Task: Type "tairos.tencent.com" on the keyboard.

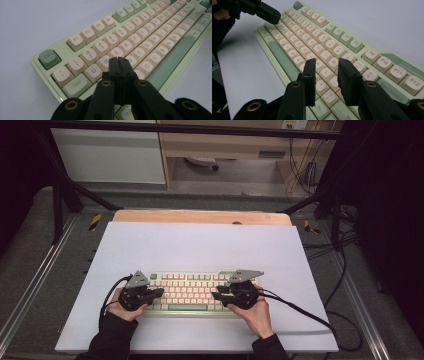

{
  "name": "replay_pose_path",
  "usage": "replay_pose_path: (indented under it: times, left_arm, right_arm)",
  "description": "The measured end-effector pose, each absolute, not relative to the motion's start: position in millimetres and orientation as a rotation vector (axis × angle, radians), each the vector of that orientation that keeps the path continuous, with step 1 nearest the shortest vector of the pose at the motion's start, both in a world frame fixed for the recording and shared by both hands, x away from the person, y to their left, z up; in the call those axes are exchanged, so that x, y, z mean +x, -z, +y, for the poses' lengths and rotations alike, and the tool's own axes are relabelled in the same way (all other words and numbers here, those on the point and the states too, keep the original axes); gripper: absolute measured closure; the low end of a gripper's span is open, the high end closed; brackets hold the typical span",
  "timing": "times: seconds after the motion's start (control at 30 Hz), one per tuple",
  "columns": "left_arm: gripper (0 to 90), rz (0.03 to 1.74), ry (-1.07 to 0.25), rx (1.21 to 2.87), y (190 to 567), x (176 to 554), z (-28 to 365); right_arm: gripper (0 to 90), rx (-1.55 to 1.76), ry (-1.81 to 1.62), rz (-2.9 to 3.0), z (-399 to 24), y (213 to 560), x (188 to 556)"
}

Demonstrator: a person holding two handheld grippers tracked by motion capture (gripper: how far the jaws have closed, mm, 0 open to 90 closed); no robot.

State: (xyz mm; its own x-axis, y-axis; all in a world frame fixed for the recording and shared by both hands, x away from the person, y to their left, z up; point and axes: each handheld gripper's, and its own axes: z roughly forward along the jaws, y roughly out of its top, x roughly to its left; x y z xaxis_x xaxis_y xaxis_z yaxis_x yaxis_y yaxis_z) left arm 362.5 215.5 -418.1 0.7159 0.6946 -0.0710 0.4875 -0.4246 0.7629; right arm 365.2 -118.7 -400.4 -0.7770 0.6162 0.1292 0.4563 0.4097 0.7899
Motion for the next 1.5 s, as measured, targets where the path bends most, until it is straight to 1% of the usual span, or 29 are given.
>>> replay_pose_path:
  times: [0.03, 0.3, 0.33, 0.67, 0.93, 1.5]
  left_arm:
    - [89.6, 0.895, -0.325, 2.108, 418.1, 362.5, 215.4]
    - [89.6, 0.894, -0.325, 2.109, 418.1, 362.6, 215.5]
    - [89.6, 0.894, -0.326, 2.108, 418.0, 362.5, 215.6]
    - [89.6, 0.893, -0.327, 2.109, 417.7, 362.5, 215.5]
    - [89.6, 0.892, -0.326, 2.107, 417.7, 362.6, 215.8]
    - [89.6, 0.891, -0.327, 2.109, 417.7, 362.6, 215.5]
  right_arm:
    - [73.4, 0.959, -1.303, 2.487, -114.1, 402.2, 367.9]
    - [80.3, 0.966, -1.271, 2.504, -98.1, 411.3, 376.9]
    - [82.6, 0.972, -1.282, 2.514, -94.6, 413.6, 379.2]
    - [89.6, 0.996, -1.28, 2.526, -83.5, 419.4, 387.4]
    - [90.0, 1.021, -1.276, 2.524, -78.0, 427.7, 395.5]
    - [90.0, 1.008, -1.258, 2.529, -72.2, 431.7, 398.3]
